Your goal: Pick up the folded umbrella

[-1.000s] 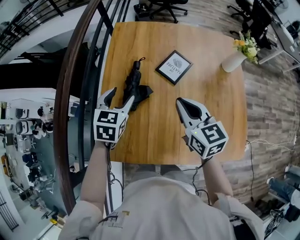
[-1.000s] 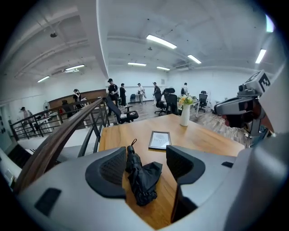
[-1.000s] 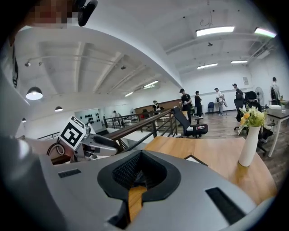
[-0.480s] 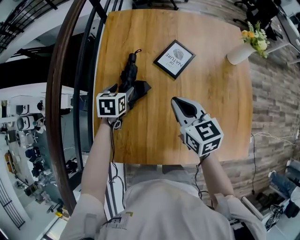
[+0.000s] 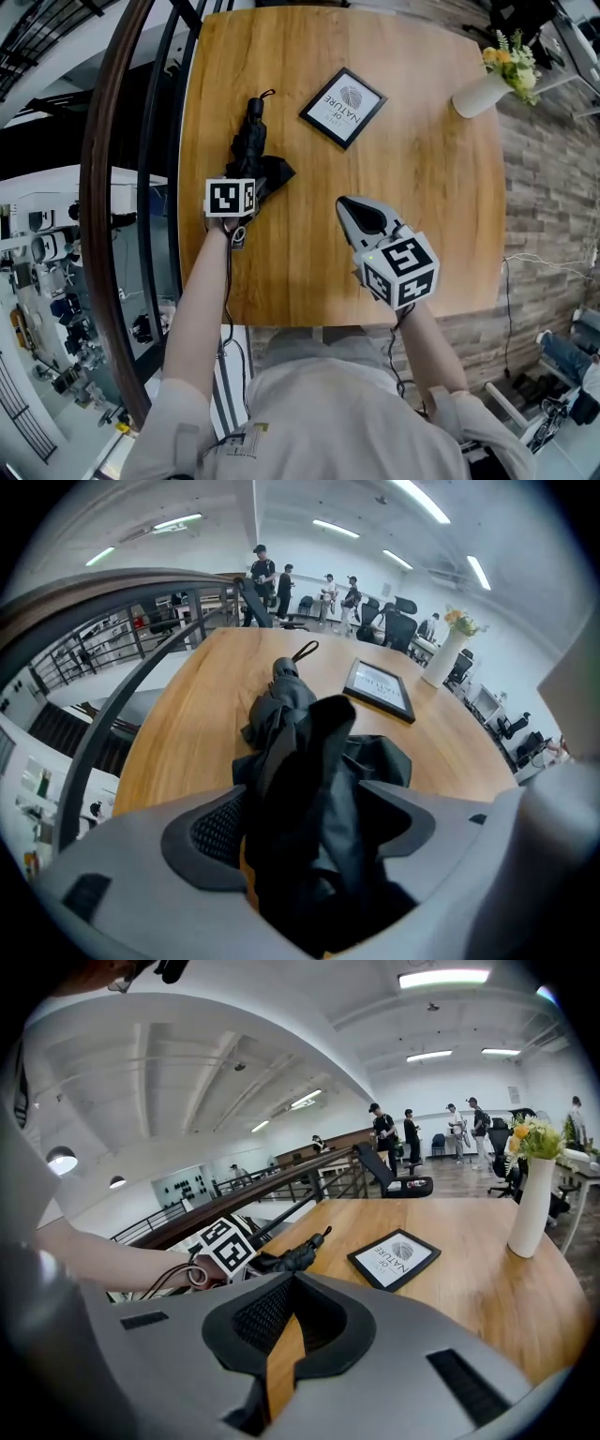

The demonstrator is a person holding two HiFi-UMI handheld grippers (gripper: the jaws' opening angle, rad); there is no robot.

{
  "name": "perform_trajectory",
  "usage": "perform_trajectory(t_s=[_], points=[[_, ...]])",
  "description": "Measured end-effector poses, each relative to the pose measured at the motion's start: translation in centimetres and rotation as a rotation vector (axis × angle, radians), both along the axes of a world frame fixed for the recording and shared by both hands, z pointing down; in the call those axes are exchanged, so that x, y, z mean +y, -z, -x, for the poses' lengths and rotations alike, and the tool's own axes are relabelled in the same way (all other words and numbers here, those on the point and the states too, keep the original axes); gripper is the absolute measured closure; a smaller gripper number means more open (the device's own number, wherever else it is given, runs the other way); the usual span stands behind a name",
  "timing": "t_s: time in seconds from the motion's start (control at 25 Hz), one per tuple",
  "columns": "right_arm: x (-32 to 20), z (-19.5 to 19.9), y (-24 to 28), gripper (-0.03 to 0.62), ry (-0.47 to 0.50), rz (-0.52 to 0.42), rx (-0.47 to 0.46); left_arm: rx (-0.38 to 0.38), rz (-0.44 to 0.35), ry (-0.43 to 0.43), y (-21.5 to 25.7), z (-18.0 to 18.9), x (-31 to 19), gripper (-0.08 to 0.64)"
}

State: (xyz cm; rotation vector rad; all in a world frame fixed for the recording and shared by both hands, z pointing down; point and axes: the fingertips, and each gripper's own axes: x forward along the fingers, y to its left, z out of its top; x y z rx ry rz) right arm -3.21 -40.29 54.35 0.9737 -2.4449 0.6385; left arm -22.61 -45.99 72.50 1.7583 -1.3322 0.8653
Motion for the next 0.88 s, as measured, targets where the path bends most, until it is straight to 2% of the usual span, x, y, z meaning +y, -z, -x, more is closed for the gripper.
perform_trajectory(t_s=[0.24,0.36,0.44,0.52,0.6,0.68,0.76,0.88], points=[[0.4,-0.5,-0.8,0.565,0.002,0.013,0.019,0.057,0.006,0.025,-1.6,-1.1,-0.8,0.198],[1.3,-0.4,-0.9,0.565,0.008,0.025,0.015,0.068,0.014,0.050,-1.7,-0.7,-0.5,0.268],[1.6,-0.8,-0.9,0.565,0.012,0.027,0.021,0.110,0.031,0.082,-1.4,-0.7,-0.3,0.301],[1.7,-1.4,-0.6,0.565,0.009,0.018,0.029,0.183,0.021,0.155,-0.9,-0.9,-0.3,0.315],[1.8,-1.8,0.1,0.565,0.001,0.012,0.024,0.240,-0.017,0.234,-0.1,-0.7,0.3,0.318],[2.1,-2.0,1.0,0.565,-0.004,0.005,0.011,0.272,-0.058,0.258,1.2,-0.8,1.5,0.321],[2.2,-2.4,2.2,0.565,-0.008,-0.020,0.014,0.290,-0.109,0.234,3.5,-1.4,2.7,0.321],[2.1,-3.3,4.5,0.565,-0.031,-0.074,0.007,0.296,-0.214,0.151,8.3,-2.5,3.5,0.320]])
